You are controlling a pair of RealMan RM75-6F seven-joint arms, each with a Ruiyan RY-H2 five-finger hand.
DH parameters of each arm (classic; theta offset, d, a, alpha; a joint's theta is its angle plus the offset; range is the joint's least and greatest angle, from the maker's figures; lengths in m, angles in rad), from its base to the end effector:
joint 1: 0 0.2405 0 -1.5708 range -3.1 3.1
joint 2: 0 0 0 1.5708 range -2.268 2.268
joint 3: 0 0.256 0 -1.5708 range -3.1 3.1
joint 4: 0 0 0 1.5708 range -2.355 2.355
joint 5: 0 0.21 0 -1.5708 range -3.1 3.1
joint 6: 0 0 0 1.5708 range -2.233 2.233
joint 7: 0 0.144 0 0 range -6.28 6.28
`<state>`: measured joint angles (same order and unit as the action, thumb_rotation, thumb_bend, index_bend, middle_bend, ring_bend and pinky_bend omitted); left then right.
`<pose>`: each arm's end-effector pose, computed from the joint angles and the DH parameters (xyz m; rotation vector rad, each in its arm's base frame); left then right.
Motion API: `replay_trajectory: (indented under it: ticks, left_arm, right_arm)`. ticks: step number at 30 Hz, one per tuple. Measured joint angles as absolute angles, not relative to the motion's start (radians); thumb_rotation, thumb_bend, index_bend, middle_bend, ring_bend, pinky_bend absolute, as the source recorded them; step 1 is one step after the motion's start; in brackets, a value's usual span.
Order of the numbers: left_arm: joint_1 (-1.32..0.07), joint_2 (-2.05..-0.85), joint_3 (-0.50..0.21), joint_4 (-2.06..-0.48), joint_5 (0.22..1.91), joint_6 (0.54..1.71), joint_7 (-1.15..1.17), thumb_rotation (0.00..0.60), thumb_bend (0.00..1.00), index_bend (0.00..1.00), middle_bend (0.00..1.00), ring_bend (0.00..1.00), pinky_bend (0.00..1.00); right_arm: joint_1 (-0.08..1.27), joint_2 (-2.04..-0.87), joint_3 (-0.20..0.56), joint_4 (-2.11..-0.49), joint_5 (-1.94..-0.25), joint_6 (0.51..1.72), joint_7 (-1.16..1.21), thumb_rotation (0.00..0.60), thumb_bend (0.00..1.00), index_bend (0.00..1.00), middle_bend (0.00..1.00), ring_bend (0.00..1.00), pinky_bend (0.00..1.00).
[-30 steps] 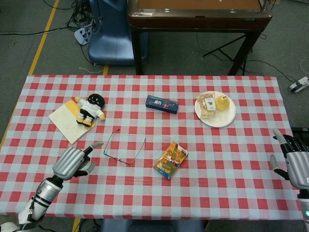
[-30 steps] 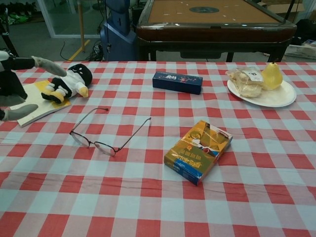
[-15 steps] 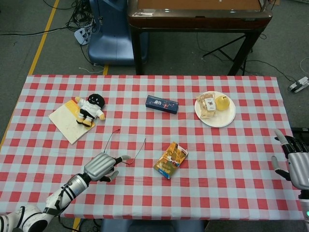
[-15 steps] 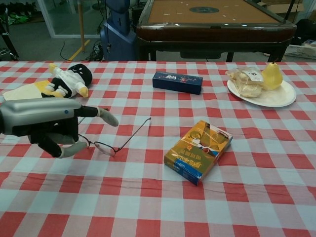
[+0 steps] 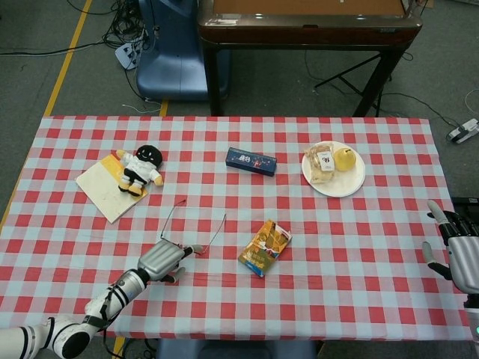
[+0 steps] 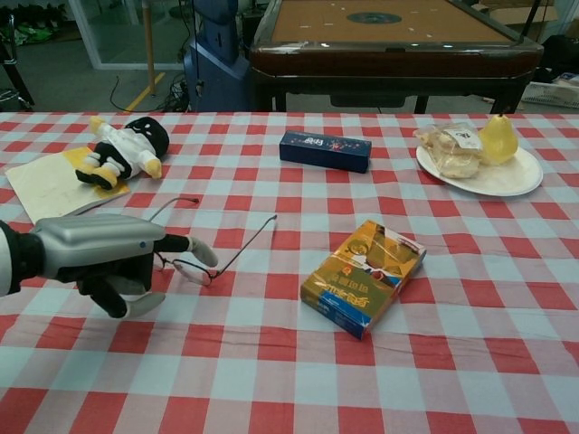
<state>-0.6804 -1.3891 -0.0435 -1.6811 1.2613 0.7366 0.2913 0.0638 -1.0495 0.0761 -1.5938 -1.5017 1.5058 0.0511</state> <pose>-0.1689 0.2729 -0.0228 -2.2316 -1.0516 -0.7211 -0.3190 -0.1803 0.1901 1.3555 -0.8494 0.8996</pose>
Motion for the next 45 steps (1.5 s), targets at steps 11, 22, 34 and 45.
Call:
replay_trajectory:
  ticks: [11,22,34,45]
  left_arm:
    - [-0.642,-1.350,0.036,-1.687,1.229,0.783,0.304,0.600,0.55,0.17,1.00,0.99,0.97]
    - [-0.598,-1.314,0.058,-1.719,1.307,0.861,0.233,0.600,0.55,0.17,1.00,0.99,0.97]
    - [-0.515,-1.280,0.073,-1.778,1.533,1.103,0.117,0.600,0.55,0.09,1.00,0.98,0.97]
    - [-0.482,-1.267,0.104,-1.828,1.793,1.245,-0.004,0.600,0.56,0.07,1.00,0.99,0.97]
  right_arm:
    - [0.065,-1.050,0.077,-1.592,-1.504,1.506,0.055,0.600,0.44,0.01,0.24,0.15,0.18]
    - [0.071,-1.052,0.080,-1.596,-1.505,1.499,0.049,0.600,0.44,0.01,0.24,0.15,0.18]
    - [0.066,-1.051,0.079,-1.589,-1.496,1.498,0.054,0.600,0.44,0.01,0.24,0.15,0.18]
    - [0.067,-1.055,0.077,-1.583,-1.496,1.495,0.058,0.600,0.44,0.01,0.24,0.15,0.18]
